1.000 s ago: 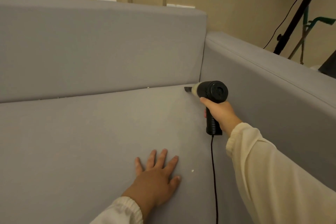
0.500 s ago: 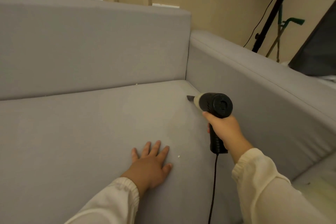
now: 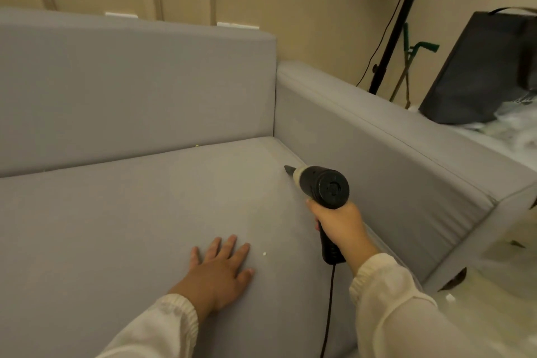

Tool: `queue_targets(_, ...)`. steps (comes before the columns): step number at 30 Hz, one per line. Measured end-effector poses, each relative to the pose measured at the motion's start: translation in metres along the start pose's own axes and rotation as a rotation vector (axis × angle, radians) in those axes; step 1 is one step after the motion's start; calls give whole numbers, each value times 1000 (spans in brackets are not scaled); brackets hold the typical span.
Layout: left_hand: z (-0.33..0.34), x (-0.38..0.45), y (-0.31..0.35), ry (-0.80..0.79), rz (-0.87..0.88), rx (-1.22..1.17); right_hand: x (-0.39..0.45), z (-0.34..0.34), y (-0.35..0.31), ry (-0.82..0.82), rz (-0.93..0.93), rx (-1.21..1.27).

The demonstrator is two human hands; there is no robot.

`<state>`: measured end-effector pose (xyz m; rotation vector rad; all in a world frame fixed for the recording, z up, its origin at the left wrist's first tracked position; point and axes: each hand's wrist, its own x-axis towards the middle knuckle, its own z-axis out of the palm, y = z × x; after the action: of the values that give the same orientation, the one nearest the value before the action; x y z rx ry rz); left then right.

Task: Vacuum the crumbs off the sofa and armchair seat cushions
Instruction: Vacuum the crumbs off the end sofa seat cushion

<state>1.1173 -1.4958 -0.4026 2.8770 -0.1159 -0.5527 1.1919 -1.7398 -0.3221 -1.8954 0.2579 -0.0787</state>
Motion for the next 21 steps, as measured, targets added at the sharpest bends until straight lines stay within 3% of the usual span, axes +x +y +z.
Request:
queue_targets(14, 1, 0, -2, 8, 16, 14, -24, -14, -1, -106, 51, -16)
queue_targets(21, 1, -1, -3, 1, 15, 22, -27, -16, 7, 33, 57, -18)
